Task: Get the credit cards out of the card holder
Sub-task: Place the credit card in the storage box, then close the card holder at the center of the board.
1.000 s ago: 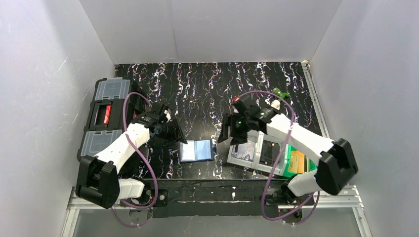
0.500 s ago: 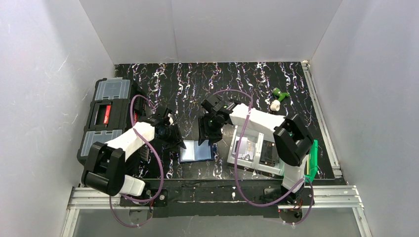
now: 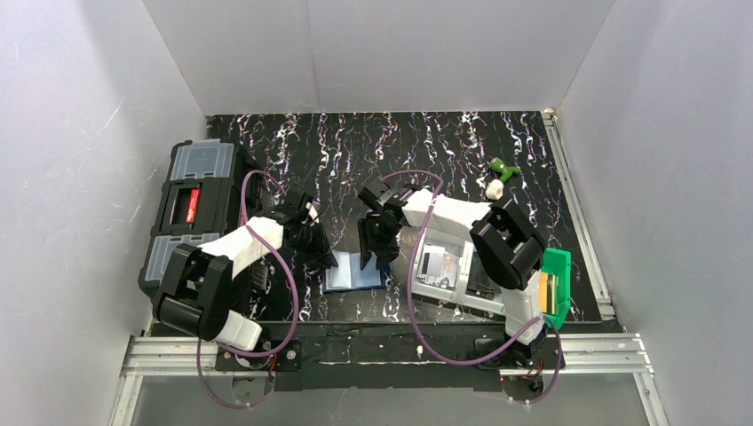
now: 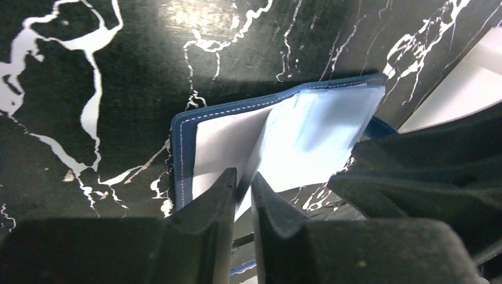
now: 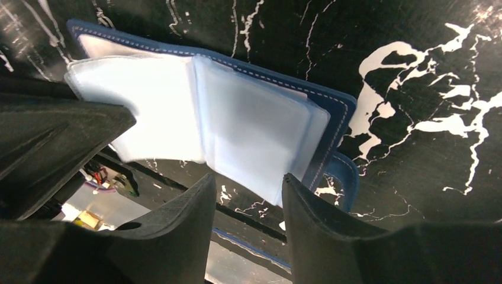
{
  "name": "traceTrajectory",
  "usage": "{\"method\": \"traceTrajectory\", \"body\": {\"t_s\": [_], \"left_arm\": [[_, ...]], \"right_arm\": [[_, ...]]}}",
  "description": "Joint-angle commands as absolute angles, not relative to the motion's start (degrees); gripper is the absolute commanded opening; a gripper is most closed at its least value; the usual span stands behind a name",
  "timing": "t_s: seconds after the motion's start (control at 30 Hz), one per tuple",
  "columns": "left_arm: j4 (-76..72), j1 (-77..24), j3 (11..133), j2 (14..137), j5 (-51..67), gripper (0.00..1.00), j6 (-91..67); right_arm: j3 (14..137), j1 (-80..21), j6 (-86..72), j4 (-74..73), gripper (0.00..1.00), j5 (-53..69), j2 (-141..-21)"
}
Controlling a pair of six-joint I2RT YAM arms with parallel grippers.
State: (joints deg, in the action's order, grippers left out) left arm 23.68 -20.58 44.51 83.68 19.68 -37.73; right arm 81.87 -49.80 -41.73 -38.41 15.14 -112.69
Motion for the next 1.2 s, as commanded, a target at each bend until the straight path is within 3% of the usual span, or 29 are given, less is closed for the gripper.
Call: {"method": "traceTrajectory", "body": {"t_s": [0.0, 0.1, 0.3, 0.57, 0.77, 0.9, 1.17], "left_arm": [[23.5, -21.9, 46.0, 83.0, 21.9, 0.08, -37.8], [23.7, -23.0, 46.8, 82.9, 21.8, 0.00, -38.3], [25.4, -26.2, 48.2, 83.5, 19.8, 0.00, -39.9], [37.5, -25.6, 51.5, 79.1, 4.9, 0.45, -38.0], [33.5, -22.2, 45.6, 74.3, 10.6, 0.68, -37.1], [27.2, -21.0, 41.8, 74.8, 17.2, 0.76, -37.8], [11.5, -19.5, 33.2, 77.5, 26.7, 0.81, -42.8]], "right_arm": [[82.2, -49.9, -40.9, -37.3, 0.51, 15.4, -114.2], [82.3, -49.9, -40.9, -37.3, 0.50, 15.3, -114.9], [82.1, -49.9, -40.9, -37.3, 0.50, 15.3, -115.5], [81.1, -49.9, -40.9, -36.6, 0.50, 16.2, -116.0], [80.2, -49.9, -41.1, -35.6, 0.50, 17.2, -116.4], [79.6, -49.9, -41.2, -35.1, 0.51, 17.6, -116.5], [78.6, -49.9, -41.2, -34.5, 0.50, 18.1, -116.4]]}}
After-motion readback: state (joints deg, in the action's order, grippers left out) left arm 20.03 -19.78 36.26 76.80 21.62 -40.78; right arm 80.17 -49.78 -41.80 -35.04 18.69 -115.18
